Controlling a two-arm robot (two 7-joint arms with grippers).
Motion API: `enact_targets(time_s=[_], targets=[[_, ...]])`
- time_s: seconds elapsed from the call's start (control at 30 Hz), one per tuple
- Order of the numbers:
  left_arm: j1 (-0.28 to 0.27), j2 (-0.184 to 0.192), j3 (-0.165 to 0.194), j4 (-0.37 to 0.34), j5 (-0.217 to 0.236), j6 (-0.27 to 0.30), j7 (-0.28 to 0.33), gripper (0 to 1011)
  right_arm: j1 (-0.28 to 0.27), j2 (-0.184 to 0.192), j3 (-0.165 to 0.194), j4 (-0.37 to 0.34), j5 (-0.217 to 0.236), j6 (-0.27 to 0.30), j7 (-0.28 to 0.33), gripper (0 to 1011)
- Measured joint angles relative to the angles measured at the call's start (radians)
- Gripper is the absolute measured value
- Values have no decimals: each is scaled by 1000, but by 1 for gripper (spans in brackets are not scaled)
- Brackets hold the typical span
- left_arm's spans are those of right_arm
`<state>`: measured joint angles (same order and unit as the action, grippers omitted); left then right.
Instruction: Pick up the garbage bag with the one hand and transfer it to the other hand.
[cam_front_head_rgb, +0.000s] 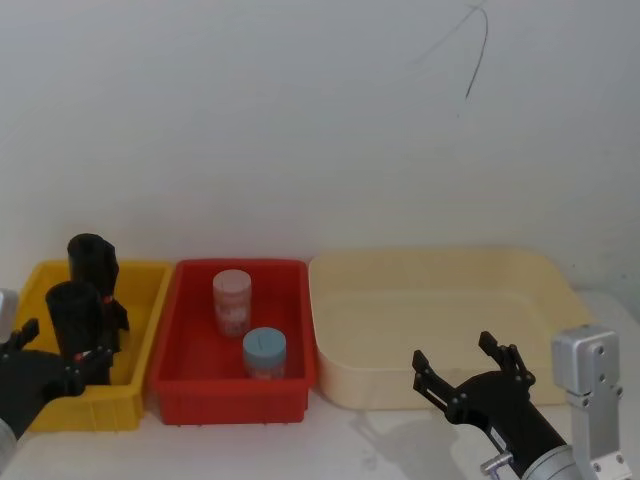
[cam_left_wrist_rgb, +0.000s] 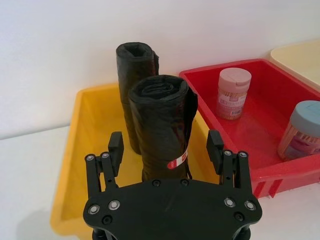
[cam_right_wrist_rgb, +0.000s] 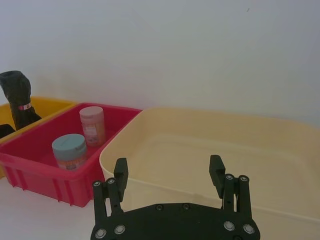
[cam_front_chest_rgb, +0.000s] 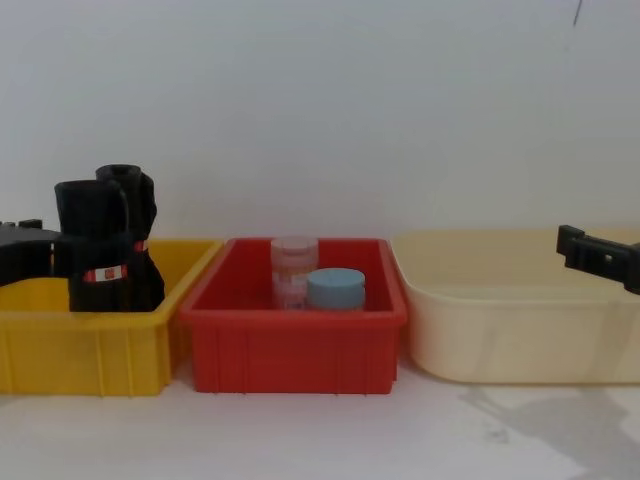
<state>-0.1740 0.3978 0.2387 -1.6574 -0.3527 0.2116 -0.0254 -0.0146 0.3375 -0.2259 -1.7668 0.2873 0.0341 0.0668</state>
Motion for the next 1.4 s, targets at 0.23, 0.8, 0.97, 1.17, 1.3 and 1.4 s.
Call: enact_targets(time_s=[0.23, 0.8, 0.97, 1.17, 1.3, 1.4], targets=[[-32, -8, 15, 35, 20, 0, -13, 1000, 0, 0, 0, 0, 0, 0, 0, 1000], [-86, -20, 40, 95, 61, -17, -42, 1000, 0, 0, 0, 0, 0, 0, 0, 1000], [-94, -23, 42, 105, 67, -19, -46, 984, 0, 0, 0, 0, 0, 0, 0, 1000], [-101, -25, 44, 112, 70, -21, -50, 847, 0, 0, 0, 0, 0, 0, 0, 1000], [-103, -26, 45, 115, 72, -22, -51, 740, 0, 0, 0, 0, 0, 0, 0, 1000], [-105, -27, 45, 117, 73, -22, -52, 645, 0, 0, 0, 0, 0, 0, 0, 1000]])
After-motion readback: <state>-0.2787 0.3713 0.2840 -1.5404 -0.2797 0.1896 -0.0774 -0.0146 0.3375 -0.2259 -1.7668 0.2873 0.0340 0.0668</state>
